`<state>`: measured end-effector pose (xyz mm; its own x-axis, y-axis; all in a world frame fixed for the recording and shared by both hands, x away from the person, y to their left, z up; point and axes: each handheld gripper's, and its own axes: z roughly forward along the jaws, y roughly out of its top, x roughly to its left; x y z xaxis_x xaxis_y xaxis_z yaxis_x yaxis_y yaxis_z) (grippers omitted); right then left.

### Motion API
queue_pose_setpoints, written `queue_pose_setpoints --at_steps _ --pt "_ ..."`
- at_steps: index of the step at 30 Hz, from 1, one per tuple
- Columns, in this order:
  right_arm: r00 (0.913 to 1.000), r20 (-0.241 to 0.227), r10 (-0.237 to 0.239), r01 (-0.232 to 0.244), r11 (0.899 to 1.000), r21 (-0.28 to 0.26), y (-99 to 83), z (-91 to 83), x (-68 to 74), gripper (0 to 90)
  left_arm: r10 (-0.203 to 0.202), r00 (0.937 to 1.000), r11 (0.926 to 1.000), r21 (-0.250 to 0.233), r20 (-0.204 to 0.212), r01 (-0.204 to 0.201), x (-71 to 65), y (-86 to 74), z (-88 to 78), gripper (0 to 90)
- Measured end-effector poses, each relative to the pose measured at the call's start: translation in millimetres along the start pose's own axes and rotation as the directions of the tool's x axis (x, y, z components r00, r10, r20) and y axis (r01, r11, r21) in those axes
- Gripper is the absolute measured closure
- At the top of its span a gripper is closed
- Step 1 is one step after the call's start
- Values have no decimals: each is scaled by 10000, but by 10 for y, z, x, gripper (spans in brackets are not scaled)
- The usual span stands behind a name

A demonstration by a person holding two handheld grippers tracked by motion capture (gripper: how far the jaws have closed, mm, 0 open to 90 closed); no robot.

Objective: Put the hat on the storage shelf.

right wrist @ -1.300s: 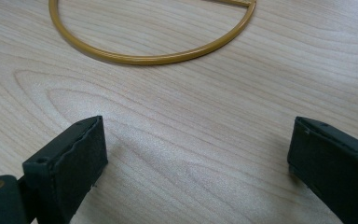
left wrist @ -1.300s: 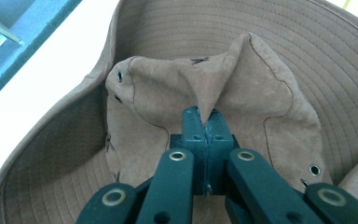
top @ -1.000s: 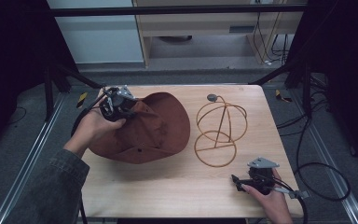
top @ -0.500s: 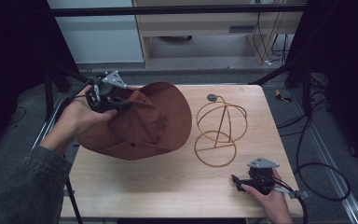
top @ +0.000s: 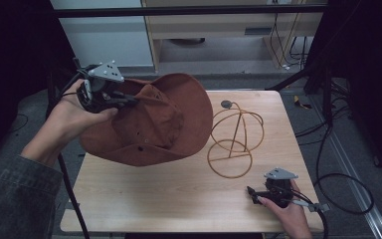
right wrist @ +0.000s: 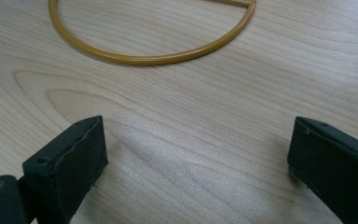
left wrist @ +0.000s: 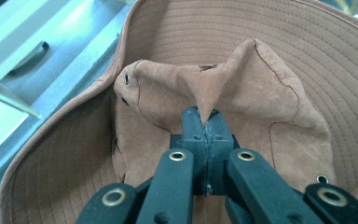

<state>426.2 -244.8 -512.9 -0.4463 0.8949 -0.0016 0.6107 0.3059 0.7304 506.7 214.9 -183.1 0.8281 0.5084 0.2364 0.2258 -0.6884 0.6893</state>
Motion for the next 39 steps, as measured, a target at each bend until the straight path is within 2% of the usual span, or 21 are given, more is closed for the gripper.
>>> queue_pose_setpoints --at_steps 10,23,39 --pt "10000 6 46 -46 10000 10 -1 -1 4 49 382 9993 9989 -271 62 -380 -81 274 -64 891" --pt "10000 -7 51 -51 10000 15 -1 -1 4 49 580 9978 9966 -604 307 -561 -145 574 5 891" --pt "10000 -11 72 -72 10000 17 -1 0 6 49 926 9934 9930 -800 669 -872 -296 951 229 891"
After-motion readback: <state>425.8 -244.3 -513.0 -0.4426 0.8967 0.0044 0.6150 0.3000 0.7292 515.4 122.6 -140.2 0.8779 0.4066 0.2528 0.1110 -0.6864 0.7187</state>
